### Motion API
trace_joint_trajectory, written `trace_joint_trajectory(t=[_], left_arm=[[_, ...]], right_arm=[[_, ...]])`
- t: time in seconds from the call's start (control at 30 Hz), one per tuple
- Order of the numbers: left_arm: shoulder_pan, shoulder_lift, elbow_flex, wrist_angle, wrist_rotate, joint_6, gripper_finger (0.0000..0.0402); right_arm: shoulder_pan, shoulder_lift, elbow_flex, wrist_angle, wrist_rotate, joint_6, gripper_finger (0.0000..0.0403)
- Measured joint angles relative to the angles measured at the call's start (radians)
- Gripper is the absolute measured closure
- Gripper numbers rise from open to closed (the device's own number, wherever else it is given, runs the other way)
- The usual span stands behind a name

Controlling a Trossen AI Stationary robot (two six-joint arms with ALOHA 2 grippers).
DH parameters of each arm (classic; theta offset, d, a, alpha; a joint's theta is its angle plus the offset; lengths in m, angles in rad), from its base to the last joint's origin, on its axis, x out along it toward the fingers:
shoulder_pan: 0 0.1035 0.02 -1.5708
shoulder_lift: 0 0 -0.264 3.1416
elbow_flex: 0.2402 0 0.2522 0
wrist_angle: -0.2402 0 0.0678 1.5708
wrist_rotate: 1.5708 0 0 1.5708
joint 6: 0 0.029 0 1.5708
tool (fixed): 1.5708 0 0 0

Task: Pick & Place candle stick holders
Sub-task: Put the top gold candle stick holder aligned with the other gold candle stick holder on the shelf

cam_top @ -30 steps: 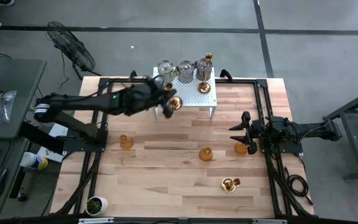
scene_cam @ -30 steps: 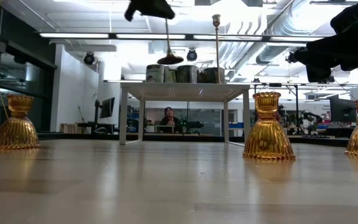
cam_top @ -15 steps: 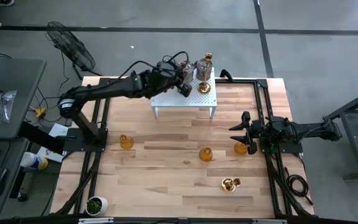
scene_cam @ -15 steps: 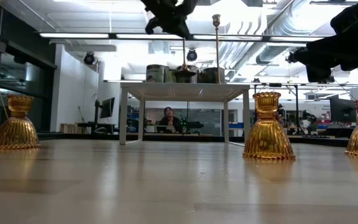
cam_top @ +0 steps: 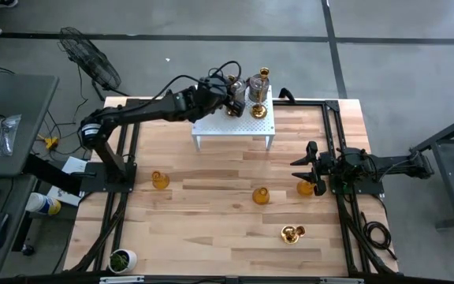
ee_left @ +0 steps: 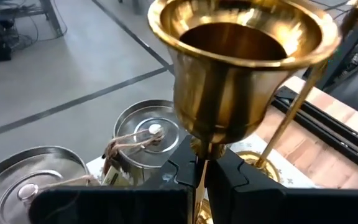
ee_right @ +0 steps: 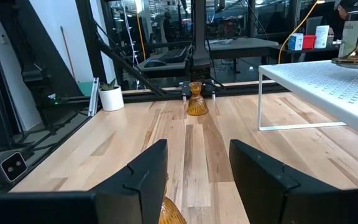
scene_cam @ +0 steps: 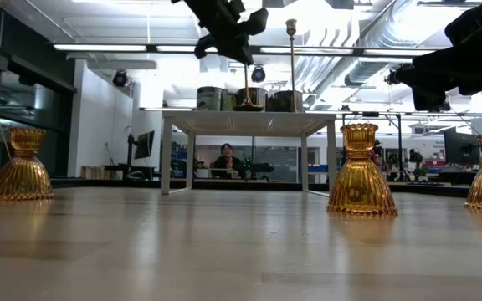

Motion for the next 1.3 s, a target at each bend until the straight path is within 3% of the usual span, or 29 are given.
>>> trace_joint_trajectory(t=[1.3], left_arm=[[0.0, 0.064, 0.0, 0.034, -0.024, 0.021, 0.0392]], right_arm=[[0.0, 0.0, 0.0, 0.0, 0.0, 0.0, 0.0238]])
